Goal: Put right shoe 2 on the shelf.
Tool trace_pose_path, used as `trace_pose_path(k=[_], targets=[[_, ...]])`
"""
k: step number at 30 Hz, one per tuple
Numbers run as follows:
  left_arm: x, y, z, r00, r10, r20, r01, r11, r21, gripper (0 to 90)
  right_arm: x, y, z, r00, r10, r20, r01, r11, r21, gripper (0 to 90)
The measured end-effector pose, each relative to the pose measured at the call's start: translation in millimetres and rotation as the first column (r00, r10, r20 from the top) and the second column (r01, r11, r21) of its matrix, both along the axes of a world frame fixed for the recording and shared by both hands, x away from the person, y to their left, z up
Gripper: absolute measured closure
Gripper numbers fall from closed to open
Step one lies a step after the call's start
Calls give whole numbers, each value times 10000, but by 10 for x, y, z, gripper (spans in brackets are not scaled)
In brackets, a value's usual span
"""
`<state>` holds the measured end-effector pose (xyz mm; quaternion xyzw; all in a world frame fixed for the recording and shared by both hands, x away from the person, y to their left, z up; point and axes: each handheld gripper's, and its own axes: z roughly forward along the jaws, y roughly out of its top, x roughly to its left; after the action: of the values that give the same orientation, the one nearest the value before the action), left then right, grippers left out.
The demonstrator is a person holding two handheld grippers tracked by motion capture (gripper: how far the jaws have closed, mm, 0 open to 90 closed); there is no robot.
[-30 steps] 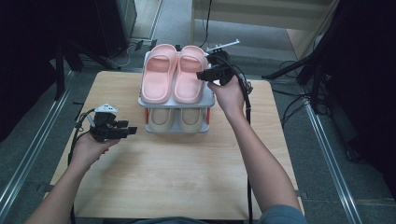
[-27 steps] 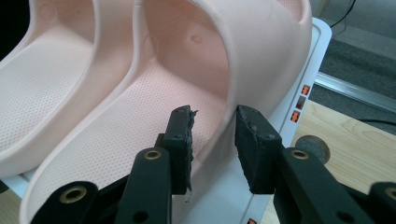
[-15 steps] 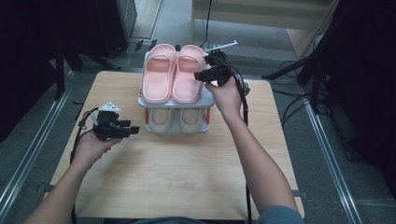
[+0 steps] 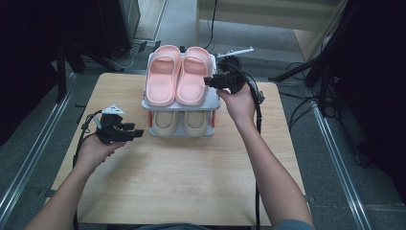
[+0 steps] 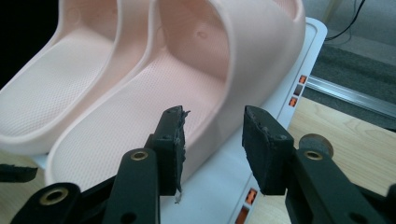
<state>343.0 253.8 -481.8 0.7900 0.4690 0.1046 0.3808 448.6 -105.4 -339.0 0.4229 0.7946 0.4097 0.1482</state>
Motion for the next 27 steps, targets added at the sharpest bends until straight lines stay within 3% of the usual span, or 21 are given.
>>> trace_pose_path(k=[16, 27], targets=[[74, -15, 2, 9999, 103, 26, -104, 9999, 42, 455, -350, -392, -127, 9987, 273, 436, -283, 9993, 239, 596], [123, -19, -5, 10000, 75, 41, -75, 9999, 84, 453, -554, -612, -501, 9992, 383, 73, -384, 9992, 143, 574]])
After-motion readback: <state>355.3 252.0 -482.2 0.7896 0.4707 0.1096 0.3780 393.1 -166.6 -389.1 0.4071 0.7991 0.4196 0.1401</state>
